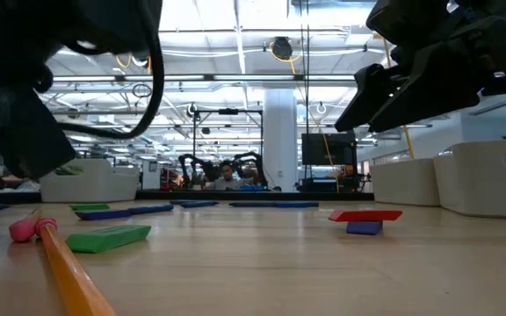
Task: Sort crayons/erasers/pens/pencils in bins
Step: Put the orange eraser into the bottom left gray bin
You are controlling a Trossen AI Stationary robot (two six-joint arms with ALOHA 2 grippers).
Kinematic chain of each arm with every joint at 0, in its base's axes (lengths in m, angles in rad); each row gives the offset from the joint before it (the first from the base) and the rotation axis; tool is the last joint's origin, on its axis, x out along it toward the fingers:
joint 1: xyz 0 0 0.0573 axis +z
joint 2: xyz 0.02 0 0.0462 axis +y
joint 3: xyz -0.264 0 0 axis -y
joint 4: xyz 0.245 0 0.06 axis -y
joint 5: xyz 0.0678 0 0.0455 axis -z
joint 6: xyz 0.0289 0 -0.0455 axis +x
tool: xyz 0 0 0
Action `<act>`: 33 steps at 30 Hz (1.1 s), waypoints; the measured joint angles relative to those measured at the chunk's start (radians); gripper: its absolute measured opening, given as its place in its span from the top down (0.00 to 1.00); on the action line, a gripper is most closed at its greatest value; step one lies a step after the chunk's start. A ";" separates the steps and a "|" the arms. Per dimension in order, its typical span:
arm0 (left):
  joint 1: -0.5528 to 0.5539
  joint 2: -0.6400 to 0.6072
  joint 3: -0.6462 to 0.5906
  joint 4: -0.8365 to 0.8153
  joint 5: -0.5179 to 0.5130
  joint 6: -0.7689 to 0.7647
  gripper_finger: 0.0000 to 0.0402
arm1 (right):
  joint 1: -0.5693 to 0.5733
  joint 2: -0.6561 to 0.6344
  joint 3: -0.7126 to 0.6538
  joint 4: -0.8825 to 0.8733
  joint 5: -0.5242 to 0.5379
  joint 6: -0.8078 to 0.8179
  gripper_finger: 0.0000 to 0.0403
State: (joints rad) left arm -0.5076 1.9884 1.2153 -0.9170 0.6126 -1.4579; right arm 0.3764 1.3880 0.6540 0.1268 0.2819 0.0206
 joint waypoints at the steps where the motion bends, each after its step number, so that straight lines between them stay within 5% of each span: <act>1: 0.008 0.000 -0.001 -0.010 0.005 0.001 0.43 | 0.001 0.000 0.000 -0.009 0.000 0.001 0.19; 10: 0.022 -0.001 0.016 -0.021 0.040 0.046 0.48 | 0.003 0.000 0.000 -0.019 0.000 -0.005 0.19; 20: 0.012 0.003 -0.072 0.060 0.164 0.014 0.29 | 0.003 0.000 0.000 -0.027 0.000 -0.017 0.19; 26: 0.044 0.002 -0.083 0.144 0.124 -0.011 0.26 | 0.003 0.000 0.000 -0.036 0.000 -0.025 0.19; 33: 0.074 0.002 -0.066 0.140 0.080 0.042 0.33 | 0.005 0.000 0.000 -0.058 -0.001 -0.061 0.19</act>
State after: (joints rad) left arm -0.4340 1.9907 1.1496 -0.7769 0.6930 -1.4162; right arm 0.3813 1.3880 0.6540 0.0687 0.2806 -0.0402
